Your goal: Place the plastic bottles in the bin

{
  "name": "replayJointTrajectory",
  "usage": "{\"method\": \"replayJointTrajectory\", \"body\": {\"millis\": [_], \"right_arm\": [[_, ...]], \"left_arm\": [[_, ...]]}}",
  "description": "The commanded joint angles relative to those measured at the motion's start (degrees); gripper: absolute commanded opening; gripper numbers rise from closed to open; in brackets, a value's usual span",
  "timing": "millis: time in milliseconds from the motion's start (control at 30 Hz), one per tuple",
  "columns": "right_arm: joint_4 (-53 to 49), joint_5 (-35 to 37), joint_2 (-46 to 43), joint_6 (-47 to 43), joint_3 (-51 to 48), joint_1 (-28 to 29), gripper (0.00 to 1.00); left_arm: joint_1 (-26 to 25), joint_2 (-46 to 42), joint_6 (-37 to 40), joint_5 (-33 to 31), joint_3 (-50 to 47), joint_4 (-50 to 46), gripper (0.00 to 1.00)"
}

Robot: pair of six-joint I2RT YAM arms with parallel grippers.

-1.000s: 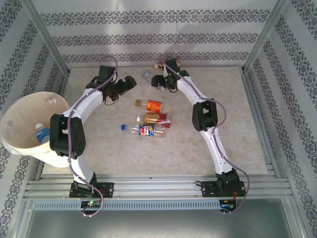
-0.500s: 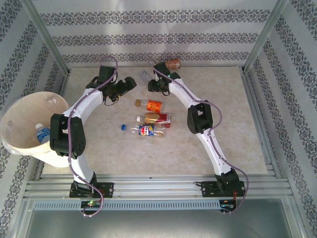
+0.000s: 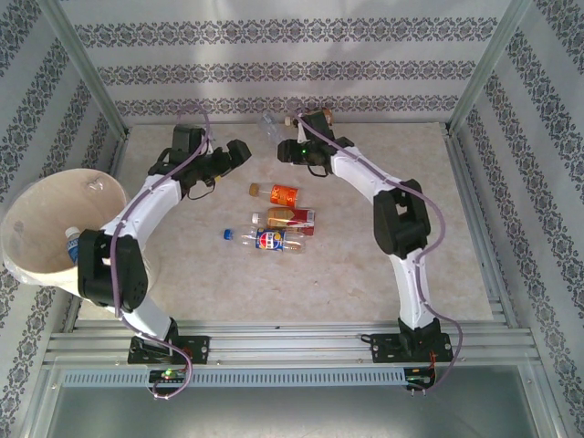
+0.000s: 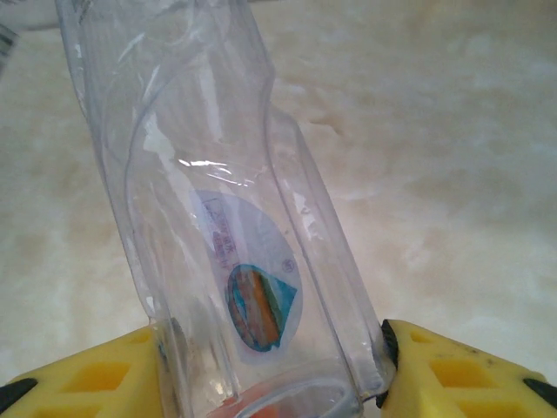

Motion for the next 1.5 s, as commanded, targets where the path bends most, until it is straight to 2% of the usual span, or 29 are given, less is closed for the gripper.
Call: {"method": "replayJointTrajectory", "body": {"millis": [0, 300, 567, 767, 967, 1100, 1133, 1200, 1367, 1467], "right_arm": [[10.0, -4.9, -7.0, 2.3, -7.8, 0.0, 0.4], [20.7, -11.0, -21.4, 5.1, -26.1, 0.1, 0.4], [24.6, -15.9, -28.0, 7.2, -34.5, 1.4, 0.4], [25.3, -18.7, -29.2, 7.2, -36.1, 2.6, 0.4], [25.0, -22.3, -29.0, 6.5, -35.4, 3.9, 0.4], [23.9, -22.2, -28.5, 5.7, -34.7, 4.1, 0.41], [23.7, -22.2, -28.4, 5.6, -34.4, 4.1, 0.42], [23.1, -22.1, -28.0, 5.6, -33.6, 4.0, 0.45], [22.1, -22.7, -27.1, 5.3, -31.7, 3.9, 0.51], [21.6, -23.3, -27.4, 4.4, -31.2, 3.7, 0.6]], "left_arm": [[-0.6, -3.4, -1.3, 5.2, -2.5, 9.7, 1.0], [-1.2, -3.4, -6.3, 12.6, -5.1, 22.6, 1.0], [-4.6, -0.6, -4.5, 7.8, -1.4, 19.5, 1.0], [-6.4, 1.1, -4.0, 2.4, 0.2, 19.0, 1.0], [-6.5, 3.3, -5.5, 1.8, 1.7, 20.5, 1.0], [-6.4, 3.6, -7.2, 4.9, 1.2, 24.4, 0.8], [-6.4, 3.6, -7.5, 5.5, 1.3, 24.5, 0.73], [-6.5, 3.5, -7.8, 5.7, 1.1, 24.2, 0.66], [-6.4, 3.2, -7.5, 5.3, 1.4, 23.0, 0.65], [-6.4, 3.2, -7.2, 5.1, 1.9, 22.3, 0.65]]}}
